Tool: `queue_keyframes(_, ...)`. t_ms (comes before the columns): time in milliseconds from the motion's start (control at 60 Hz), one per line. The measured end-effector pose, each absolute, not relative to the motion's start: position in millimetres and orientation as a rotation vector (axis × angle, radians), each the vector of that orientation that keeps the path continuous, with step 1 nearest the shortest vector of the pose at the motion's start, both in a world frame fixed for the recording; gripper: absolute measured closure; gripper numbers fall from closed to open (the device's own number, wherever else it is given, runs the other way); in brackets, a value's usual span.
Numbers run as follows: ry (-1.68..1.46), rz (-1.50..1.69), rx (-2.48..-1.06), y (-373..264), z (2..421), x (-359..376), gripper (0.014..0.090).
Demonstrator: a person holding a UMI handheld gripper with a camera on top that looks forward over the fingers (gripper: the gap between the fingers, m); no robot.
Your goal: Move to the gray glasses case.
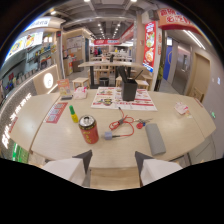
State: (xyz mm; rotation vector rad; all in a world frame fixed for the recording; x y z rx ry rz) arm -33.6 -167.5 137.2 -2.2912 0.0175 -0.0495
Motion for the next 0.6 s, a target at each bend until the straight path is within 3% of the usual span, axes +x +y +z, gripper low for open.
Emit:
queue_keyframes(333, 0.055, -0.133, -2.339, -188.6, 116.5, 63.6, 0.0202)
queue_keyframes(600, 0.035, -0.157, -2.348, -135.1, 86.5, 130.4, 0.02)
